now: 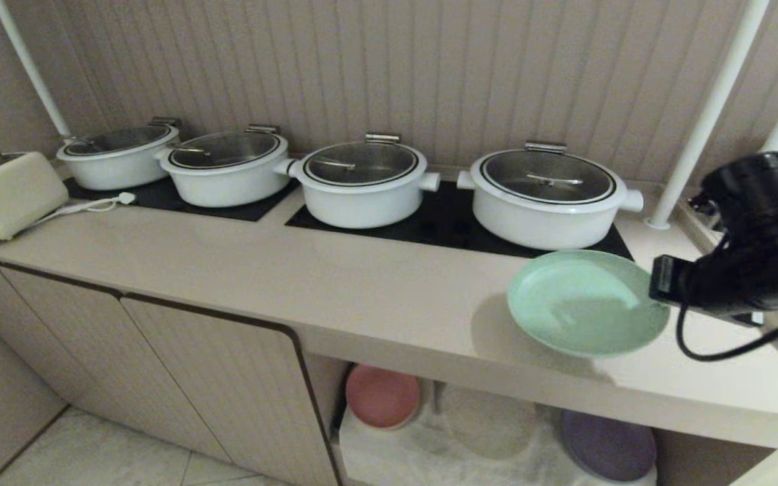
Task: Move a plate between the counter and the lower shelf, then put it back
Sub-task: Put the plate
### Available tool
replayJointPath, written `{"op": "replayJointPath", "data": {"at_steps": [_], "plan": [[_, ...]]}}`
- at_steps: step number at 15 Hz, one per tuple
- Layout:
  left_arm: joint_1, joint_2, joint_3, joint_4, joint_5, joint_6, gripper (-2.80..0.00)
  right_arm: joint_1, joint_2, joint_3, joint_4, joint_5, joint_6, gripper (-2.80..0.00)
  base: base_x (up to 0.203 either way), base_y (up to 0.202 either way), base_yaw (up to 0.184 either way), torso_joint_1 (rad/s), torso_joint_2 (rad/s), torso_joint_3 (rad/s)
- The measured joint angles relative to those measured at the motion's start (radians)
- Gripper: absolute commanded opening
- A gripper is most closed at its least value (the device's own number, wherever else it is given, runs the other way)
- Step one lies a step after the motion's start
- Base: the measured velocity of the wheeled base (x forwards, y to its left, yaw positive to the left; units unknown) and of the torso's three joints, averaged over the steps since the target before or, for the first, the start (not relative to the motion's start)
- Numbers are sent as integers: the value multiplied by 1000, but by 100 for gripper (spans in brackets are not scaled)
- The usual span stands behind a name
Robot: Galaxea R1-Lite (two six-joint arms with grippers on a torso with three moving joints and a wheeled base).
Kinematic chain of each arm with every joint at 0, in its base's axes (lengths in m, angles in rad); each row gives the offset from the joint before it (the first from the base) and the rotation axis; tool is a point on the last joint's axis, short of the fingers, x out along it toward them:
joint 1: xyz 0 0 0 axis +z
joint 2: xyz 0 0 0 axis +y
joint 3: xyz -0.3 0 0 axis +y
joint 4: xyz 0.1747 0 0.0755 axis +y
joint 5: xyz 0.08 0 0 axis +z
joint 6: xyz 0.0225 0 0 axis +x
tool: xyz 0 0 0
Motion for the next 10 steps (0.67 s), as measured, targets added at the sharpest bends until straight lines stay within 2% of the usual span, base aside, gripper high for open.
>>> {"op": "replayJointPath", "data": {"at_steps": [4,10], "plan": [[0,0,0,0,0,0,-280,64,201,-191,-2,-1,181,-280,0,0,0,0,0,0],[0,0,0,0,0,0,-280,61,382,-298,-14,-33,239,-280,0,0,0,0,0,0]]}}
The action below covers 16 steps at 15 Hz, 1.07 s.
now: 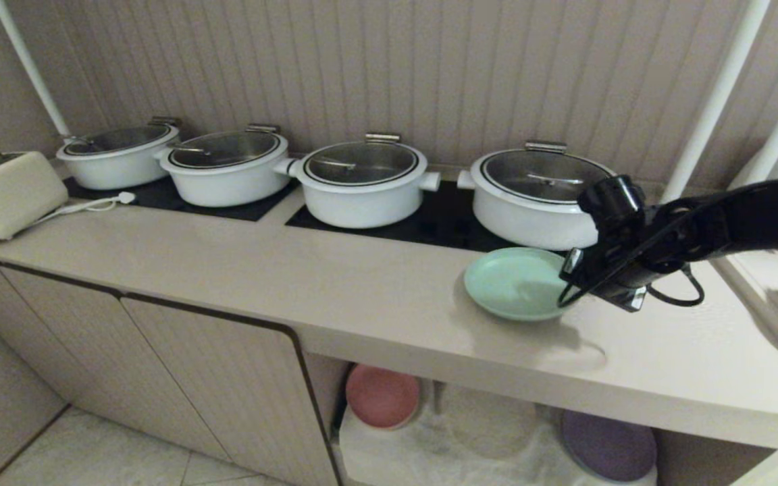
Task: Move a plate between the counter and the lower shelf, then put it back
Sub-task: Put the plate
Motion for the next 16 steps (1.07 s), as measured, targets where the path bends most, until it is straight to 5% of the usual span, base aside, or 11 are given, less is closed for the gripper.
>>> {"op": "replayJointPath", "data": {"at_steps": [9,10,16], "plan": [[0,0,0,0,0,0,-280,-3,39,-2,2,0,0,-280,0,0,0,0,0,0],[0,0,0,0,0,0,-280,-3,37,0,4,0,0,0,0,0,0,0,0,0],[0,0,0,0,0,0,-280,-1,9,34,15,-3,-9,0,0,0,0,0,0,0]]}}
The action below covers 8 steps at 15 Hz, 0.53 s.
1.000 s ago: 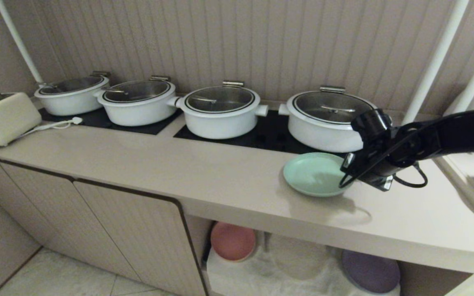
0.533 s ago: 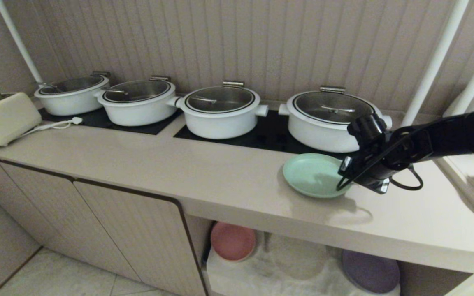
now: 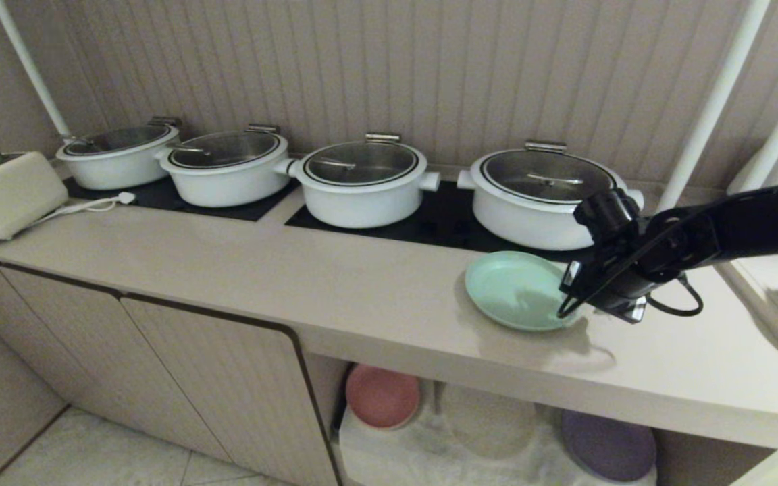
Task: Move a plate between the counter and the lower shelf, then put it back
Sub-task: Put the plate
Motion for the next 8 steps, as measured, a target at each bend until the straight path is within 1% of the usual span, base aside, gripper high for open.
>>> {"op": "replayJointPath", "data": {"at_steps": [3,8], "plan": [[0,0,0,0,0,0,-280,-2,-57,69,2,0,-42,0,0,0,0,0,0,0],[0,0,0,0,0,0,-280,-13,-251,265,1,0,-94,0,0,0,0,0,0,0]]}}
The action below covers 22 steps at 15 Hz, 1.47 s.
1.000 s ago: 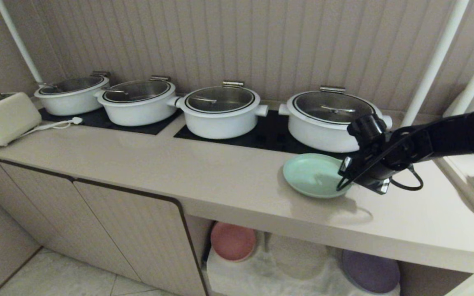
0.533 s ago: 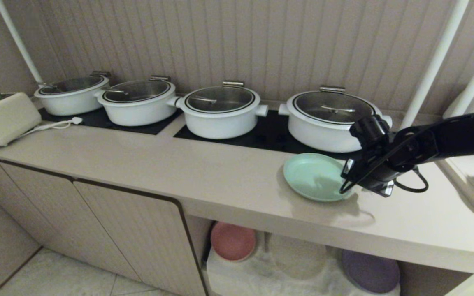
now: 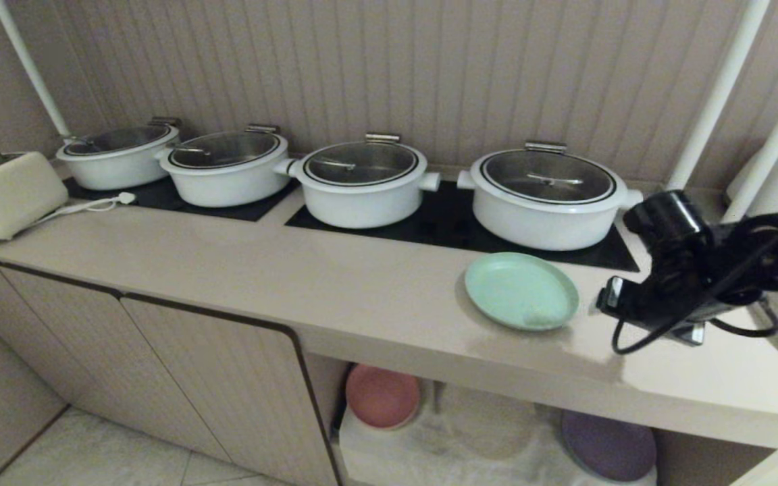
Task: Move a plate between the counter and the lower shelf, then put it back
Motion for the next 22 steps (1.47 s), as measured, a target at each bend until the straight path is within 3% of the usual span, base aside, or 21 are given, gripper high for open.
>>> {"op": "replayJointPath", "data": {"at_steps": [5,6,10,13,17,20,22], "plan": [[0,0,0,0,0,0,-280,-1,-245,204,-5,-1,-92,0,0,0,0,0,0,0],[0,0,0,0,0,0,-280,-1,-289,235,-6,-3,-108,-280,0,0,0,0,0,0],[0,0,0,0,0,0,-280,-1,-459,339,-77,-36,-217,-280,0,0,0,0,0,0],[0,0,0,0,0,0,-280,-1,-569,470,-300,-41,-370,-280,0,0,0,0,0,0],[0,0,0,0,0,0,-280,-4,-723,809,-679,38,-623,-280,0,0,0,0,0,0],[0,0,0,0,0,0,-280,-15,-870,1065,-900,95,-669,-280,0,0,0,0,0,0],[0,0,0,0,0,0,-280,-36,-985,1130,-877,110,-664,-280,0,0,0,0,0,0]]}}
